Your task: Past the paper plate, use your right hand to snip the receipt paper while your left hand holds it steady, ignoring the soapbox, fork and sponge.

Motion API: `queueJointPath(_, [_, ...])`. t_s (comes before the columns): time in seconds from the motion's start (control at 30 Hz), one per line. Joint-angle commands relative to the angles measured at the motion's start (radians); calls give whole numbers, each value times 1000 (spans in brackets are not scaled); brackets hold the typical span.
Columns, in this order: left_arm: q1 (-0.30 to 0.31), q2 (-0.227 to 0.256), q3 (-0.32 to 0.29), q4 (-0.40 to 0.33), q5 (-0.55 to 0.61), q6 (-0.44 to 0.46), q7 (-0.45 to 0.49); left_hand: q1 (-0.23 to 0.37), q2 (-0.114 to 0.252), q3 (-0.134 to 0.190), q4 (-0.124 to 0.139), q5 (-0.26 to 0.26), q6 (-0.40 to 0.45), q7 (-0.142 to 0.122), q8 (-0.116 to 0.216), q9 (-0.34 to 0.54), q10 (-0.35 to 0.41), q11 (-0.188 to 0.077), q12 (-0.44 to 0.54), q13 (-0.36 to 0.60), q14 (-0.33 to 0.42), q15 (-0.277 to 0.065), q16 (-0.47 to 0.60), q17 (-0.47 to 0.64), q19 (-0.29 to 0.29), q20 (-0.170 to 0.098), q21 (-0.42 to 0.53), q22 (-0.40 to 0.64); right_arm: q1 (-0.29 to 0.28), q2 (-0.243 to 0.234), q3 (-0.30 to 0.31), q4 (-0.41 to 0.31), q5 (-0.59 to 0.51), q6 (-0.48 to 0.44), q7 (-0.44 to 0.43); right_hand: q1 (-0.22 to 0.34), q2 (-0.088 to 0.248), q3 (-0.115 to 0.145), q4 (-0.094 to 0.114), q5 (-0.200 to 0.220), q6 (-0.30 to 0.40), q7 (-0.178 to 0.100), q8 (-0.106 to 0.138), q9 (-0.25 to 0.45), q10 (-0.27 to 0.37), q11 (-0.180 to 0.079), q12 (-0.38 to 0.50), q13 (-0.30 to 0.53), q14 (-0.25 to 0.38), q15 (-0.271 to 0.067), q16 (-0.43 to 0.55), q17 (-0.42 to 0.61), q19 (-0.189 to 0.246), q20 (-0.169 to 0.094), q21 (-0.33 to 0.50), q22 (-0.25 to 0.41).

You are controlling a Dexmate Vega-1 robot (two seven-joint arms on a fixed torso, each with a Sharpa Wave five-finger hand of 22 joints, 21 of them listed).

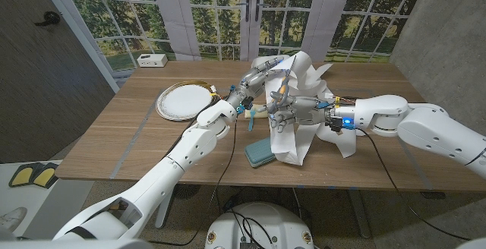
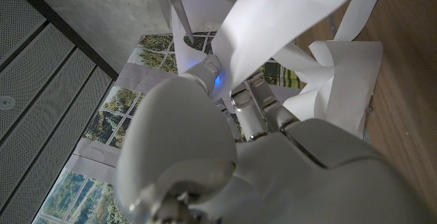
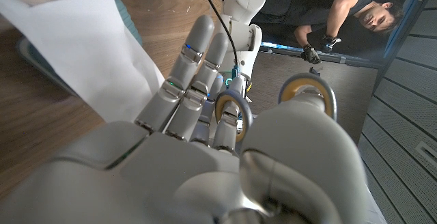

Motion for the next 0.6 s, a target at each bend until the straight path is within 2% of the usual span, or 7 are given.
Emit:
queueJointPath(0.03, [0, -5, 1, 11, -1, -3, -4, -4, -2, 10, 1, 4, 8, -3, -3, 1, 11, 4, -6, 2, 10, -110, -2, 3, -3, -36, 11, 0, 9, 1, 3, 5, -3, 0, 2, 3, 11, -2, 5, 7, -59, 73, 4, -1, 19, -11, 5, 2, -5, -3, -6, 1, 4, 5, -4, 5])
queueJointPath(0.6, [7, -1, 3, 0, 0, 6, 5, -4, -2, 11, 0, 4, 10, -6, -7, 1, 10, 2, -8, 5, 12, -110, -5, 5, -8, -36, 21, -8, 43, 15, -32, 21, -21, -26, 35, 6, 7, -4, 3, 6, -71, 76, 1, -14, 18, -7, 3, 0, -5, 0, -6, 1, 5, 7, -6, 5])
